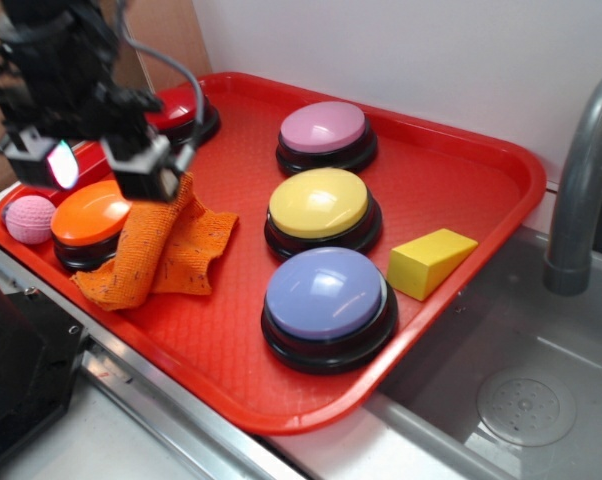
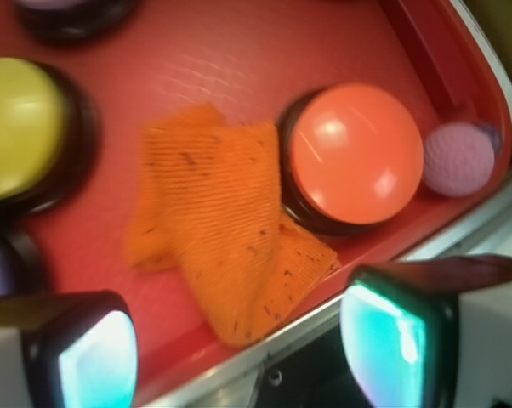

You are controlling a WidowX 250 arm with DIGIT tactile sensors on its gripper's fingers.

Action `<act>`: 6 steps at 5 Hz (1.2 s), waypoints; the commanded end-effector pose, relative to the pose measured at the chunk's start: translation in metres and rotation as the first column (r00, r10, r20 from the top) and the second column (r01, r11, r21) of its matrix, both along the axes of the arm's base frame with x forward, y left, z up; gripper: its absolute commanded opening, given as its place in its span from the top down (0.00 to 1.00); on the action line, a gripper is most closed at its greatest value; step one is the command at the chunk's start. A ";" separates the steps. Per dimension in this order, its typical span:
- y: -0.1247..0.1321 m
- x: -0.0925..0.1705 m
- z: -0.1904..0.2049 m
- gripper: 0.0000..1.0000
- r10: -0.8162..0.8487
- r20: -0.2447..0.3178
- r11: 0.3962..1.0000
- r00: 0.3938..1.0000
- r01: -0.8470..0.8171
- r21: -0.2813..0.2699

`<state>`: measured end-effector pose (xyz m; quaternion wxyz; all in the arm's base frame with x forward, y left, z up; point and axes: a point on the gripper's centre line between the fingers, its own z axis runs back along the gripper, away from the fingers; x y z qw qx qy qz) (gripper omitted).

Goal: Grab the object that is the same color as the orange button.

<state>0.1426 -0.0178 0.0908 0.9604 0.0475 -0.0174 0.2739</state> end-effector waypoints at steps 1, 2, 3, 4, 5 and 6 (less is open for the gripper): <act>0.007 0.007 -0.034 0.00 0.143 -0.038 0.986 0.989 -0.139 0.091; 0.011 0.006 -0.044 0.00 0.178 -0.027 0.980 0.984 -0.175 0.096; 0.014 0.006 -0.050 0.00 0.186 -0.016 0.978 0.982 -0.183 0.097; 0.017 0.006 -0.056 0.00 0.196 0.001 0.978 0.981 -0.196 0.075; 0.019 0.005 -0.064 1.00 0.226 0.013 0.972 0.974 -0.226 0.059; 0.020 0.005 -0.068 1.00 0.250 0.017 0.966 0.968 -0.251 0.069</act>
